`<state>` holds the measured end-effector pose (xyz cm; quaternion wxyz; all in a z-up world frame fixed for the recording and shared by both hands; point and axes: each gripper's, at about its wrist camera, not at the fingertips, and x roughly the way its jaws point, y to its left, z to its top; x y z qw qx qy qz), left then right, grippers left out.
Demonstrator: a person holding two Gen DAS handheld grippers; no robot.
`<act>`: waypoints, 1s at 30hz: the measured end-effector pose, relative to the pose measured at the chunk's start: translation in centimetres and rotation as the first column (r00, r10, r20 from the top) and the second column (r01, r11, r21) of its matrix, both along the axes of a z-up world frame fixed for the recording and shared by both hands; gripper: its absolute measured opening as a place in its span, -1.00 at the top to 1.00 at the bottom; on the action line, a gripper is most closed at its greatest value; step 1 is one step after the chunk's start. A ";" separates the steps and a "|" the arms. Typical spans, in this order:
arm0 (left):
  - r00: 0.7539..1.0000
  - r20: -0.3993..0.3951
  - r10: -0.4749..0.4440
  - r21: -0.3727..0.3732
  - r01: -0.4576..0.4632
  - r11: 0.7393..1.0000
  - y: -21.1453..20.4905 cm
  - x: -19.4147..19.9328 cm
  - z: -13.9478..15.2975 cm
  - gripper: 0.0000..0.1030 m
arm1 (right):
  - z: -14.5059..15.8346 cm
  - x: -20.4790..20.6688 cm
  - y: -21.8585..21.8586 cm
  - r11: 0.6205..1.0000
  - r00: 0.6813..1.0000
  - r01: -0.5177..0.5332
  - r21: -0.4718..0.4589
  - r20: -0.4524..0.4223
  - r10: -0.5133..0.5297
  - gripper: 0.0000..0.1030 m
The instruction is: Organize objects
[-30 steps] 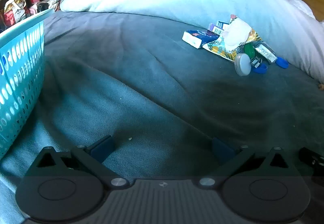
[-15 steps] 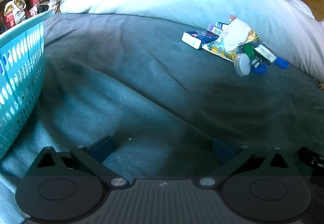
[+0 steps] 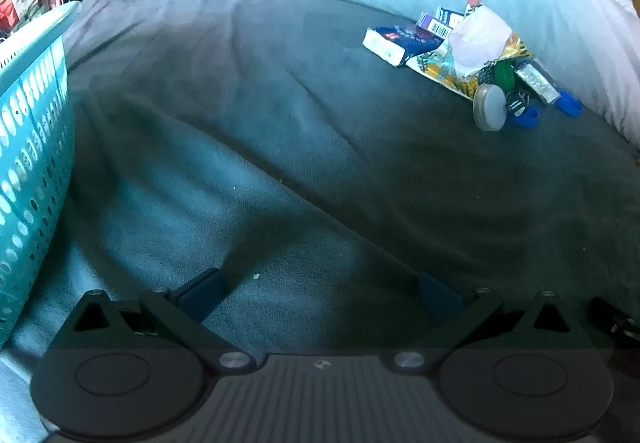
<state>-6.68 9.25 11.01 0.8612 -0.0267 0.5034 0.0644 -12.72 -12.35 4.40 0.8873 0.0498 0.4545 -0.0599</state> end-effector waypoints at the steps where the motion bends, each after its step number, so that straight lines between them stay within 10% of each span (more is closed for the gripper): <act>1: 1.000 -0.004 0.002 -0.001 -0.002 1.000 0.0 0.1 0.0 -1.00 | 0.0 0.0 0.0 1.000 1.000 -0.001 0.000 0.000 0.001 -1.00; 30: 1.000 -0.003 0.013 0.016 -0.013 1.000 -0.7 -0.6 0.8 -1.00 | -0.4 0.0 0.1 1.000 1.000 -0.020 -0.017 0.014 0.020 -1.00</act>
